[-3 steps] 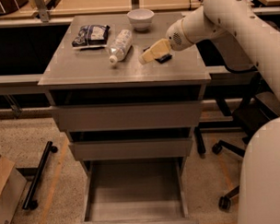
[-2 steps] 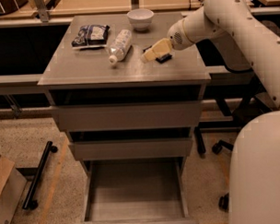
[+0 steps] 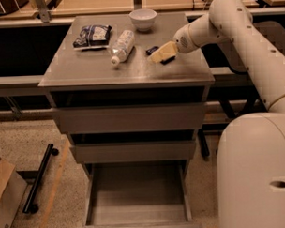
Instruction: Place rxbar blueberry into bottom drawer
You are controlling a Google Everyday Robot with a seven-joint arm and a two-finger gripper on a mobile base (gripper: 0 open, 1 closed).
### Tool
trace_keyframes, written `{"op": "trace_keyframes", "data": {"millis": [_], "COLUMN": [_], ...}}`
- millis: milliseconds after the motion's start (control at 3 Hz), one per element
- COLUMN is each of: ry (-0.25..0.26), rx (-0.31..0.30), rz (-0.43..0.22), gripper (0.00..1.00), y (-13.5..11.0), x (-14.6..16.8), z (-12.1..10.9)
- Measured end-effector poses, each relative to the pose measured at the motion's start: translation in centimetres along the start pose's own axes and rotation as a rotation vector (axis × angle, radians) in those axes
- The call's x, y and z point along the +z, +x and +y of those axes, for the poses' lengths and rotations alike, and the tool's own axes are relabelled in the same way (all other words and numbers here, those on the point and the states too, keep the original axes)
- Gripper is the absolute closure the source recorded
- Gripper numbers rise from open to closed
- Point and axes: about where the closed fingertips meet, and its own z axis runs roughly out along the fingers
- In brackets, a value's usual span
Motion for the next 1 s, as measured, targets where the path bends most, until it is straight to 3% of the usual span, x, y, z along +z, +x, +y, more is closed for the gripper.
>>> {"op": "trace_keyframes", "data": {"millis": [333, 1000], "ry": [-0.003, 0.039], "rx": [0.021, 0.015], "rz": [0.0, 0.032], "gripper": [0.06, 0.47], "y": [0.75, 1.07], "x": [1.12, 2.08], "z": [-0.87, -1.07]}}
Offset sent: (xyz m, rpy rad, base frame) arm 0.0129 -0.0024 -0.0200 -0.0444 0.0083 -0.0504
